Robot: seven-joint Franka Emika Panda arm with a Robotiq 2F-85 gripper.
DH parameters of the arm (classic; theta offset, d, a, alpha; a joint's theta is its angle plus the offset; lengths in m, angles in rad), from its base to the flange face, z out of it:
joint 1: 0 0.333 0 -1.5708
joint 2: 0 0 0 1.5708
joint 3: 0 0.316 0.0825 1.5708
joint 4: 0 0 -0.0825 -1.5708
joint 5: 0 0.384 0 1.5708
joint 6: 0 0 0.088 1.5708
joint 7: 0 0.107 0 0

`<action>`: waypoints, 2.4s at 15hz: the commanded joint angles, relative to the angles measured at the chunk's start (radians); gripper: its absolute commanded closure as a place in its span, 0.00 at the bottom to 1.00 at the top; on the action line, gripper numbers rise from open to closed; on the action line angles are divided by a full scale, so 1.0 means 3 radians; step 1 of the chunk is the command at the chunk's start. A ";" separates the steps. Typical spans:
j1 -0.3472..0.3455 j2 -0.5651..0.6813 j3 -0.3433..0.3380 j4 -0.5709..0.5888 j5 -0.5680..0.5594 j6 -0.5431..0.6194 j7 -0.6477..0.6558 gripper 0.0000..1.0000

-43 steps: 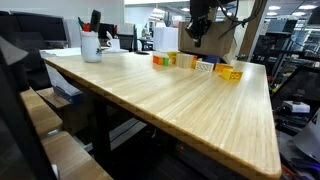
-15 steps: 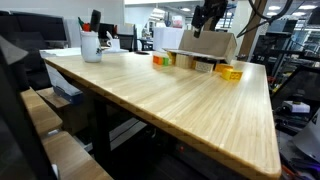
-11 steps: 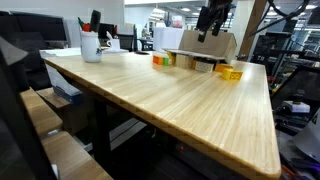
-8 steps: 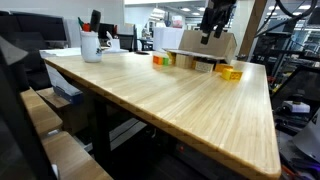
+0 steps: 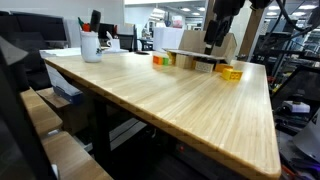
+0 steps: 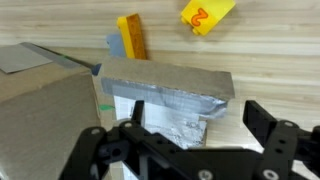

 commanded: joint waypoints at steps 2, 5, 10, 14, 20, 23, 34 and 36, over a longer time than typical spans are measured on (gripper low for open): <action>-0.0054 -0.0027 0.0109 -0.0131 -0.0051 0.0147 -0.0030 0.00; -0.0055 -0.0029 0.0147 -0.0168 -0.0084 0.0152 -0.0033 0.00; -0.0093 -0.0045 0.0216 -0.0259 -0.0295 0.0306 0.0043 0.00; -0.0134 -0.0040 0.0246 -0.0316 -0.0485 0.0466 0.0109 0.00; -0.0244 -0.0053 0.0314 -0.0364 -0.0797 0.0589 0.0336 0.43; -0.0267 -0.0051 0.0316 -0.0363 -0.0871 0.0579 0.0411 0.61; -0.0288 -0.0195 0.0261 -0.0200 -0.0813 0.0532 0.0585 0.94; -0.0292 -0.0297 0.0227 -0.0107 -0.0773 0.0524 0.0572 0.95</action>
